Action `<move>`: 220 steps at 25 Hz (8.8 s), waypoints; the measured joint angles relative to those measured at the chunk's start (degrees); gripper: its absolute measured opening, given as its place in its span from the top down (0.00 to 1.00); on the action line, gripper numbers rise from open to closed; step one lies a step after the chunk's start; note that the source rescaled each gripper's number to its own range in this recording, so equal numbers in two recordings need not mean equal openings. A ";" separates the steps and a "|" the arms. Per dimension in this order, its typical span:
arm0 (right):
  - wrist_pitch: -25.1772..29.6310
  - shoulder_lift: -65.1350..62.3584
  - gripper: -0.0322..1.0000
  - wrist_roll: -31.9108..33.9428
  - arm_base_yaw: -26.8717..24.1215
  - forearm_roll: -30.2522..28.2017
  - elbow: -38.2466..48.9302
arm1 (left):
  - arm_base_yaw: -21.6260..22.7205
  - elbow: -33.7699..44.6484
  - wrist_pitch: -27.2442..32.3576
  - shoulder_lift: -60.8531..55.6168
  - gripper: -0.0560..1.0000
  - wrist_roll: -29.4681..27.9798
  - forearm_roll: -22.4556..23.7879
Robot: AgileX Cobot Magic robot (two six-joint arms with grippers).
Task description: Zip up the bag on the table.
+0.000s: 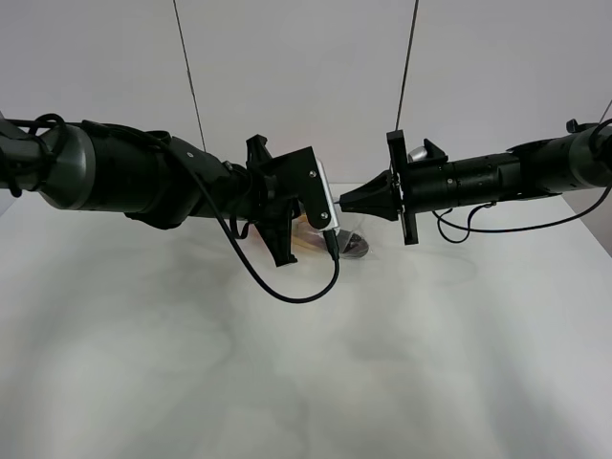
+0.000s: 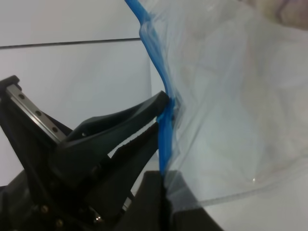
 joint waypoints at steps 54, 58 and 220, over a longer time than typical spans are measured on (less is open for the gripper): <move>0.00 0.00 0.97 0.00 -0.01 1.25 -0.18 | 31.02 0.00 2.10 1.07 0.20 -8.62 4.45; 0.07 0.00 0.97 0.00 -0.01 1.25 -0.18 | 34.34 0.05 1.03 2.09 0.18 -14.26 -2.01; -9.85 -108.58 0.09 34.02 -2.40 -82.52 44.56 | 35.48 33.81 70.30 -108.18 0.00 -116.63 59.99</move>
